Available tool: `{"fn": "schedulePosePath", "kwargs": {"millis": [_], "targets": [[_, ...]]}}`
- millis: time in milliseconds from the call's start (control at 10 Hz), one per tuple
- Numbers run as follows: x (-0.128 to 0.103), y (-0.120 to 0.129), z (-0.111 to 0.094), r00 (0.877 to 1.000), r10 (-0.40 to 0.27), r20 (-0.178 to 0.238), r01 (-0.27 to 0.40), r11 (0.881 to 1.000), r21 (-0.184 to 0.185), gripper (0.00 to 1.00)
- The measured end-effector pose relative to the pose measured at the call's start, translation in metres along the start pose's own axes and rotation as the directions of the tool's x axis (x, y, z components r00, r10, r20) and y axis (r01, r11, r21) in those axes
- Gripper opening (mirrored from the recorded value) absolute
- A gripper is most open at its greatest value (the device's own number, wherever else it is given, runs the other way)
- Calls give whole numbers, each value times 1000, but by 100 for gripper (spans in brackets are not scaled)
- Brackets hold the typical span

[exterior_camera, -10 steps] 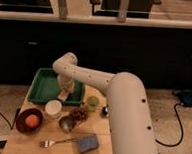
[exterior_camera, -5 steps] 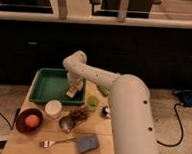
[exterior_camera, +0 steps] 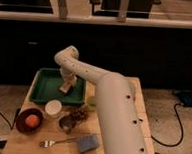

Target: Wipe tray with eraser

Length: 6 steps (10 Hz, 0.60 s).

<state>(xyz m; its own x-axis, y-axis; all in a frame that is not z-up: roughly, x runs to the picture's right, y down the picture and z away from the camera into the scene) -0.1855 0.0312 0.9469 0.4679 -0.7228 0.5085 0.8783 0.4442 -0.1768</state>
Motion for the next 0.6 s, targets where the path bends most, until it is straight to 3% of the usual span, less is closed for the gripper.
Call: {"fn": "schedulePosePath", "kwargs": {"millis": [300,600], "targets": [[-39,2,-5,995,-94,24,94,996,13,0],[-40,31,-2,995,-96,35,96,995,-1,0]]}}
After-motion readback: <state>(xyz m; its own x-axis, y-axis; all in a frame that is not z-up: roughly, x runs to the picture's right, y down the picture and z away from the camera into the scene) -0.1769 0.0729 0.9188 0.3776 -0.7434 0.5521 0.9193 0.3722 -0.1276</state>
